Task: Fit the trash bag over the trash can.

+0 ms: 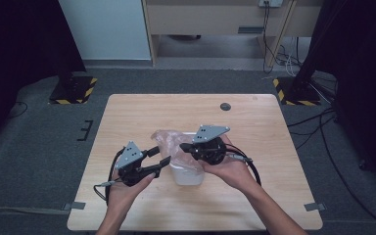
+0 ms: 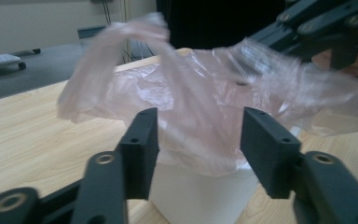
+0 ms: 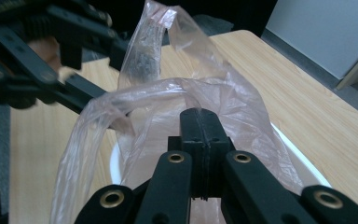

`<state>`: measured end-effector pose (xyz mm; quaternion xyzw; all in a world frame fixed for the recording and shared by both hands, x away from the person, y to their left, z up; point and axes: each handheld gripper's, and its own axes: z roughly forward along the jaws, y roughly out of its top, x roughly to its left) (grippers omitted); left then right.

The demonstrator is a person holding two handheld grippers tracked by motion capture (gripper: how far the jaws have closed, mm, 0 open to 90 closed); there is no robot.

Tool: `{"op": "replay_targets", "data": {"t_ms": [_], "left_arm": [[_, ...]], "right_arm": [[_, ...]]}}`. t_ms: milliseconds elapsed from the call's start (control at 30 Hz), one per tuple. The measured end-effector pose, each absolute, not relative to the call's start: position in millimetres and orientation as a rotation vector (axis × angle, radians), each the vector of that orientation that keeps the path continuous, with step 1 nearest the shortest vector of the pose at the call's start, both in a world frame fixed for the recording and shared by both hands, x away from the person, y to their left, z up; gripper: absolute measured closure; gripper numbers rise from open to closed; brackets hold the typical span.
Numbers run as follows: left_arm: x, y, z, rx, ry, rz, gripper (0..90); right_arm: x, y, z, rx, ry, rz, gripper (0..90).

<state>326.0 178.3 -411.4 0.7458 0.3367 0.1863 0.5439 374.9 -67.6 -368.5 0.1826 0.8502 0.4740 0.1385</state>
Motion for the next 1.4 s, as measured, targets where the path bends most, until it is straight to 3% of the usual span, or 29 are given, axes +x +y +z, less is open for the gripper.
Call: {"op": "replay_targets", "data": {"t_ms": [200,300,867,1133,1200,1300,1333,1367,1400], "left_arm": [[326.1,174.7,-411.7,1.785,0.813,0.452,79.8],[325.6,174.2,-410.5,1.791,0.812,0.447,89.2],[308.6,196.4,-411.1,1.832,0.839,0.406,90.0],[305.3,195.6,-410.7,1.835,0.823,0.395,90.0],[305.3,194.2,-411.1,1.842,0.820,0.398,90.0],[305.5,193.8,-411.9,1.845,0.821,0.396,90.0],[305.5,193.7,-412.5,1.848,0.821,0.401,90.0],[305.5,193.7,-412.5,1.848,0.821,0.401,90.0],[305.4,193.7,-412.8,1.849,0.818,0.401,90.0]], "right_arm": [[377.0,-77.7,-364.7,0.584,2.432,1.454,90.0],[378.7,-81.7,-364.2,0.606,2.424,1.462,90.0],[401.9,-150.7,-376.3,0.845,2.292,1.455,90.0],[408.4,-158.7,-383.7,0.882,2.292,1.462,90.0],[408.4,-155.9,-383.1,0.874,2.294,1.479,82.7],[408.3,-153.4,-382.6,0.856,2.293,1.485,79.1],[408.8,-150.7,-382.5,0.850,2.289,1.499,71.4],[408.8,-150.7,-382.5,0.850,2.289,1.499,71.4],[410.0,-148.0,-381.7,0.868,2.276,1.512,60.6]]}}
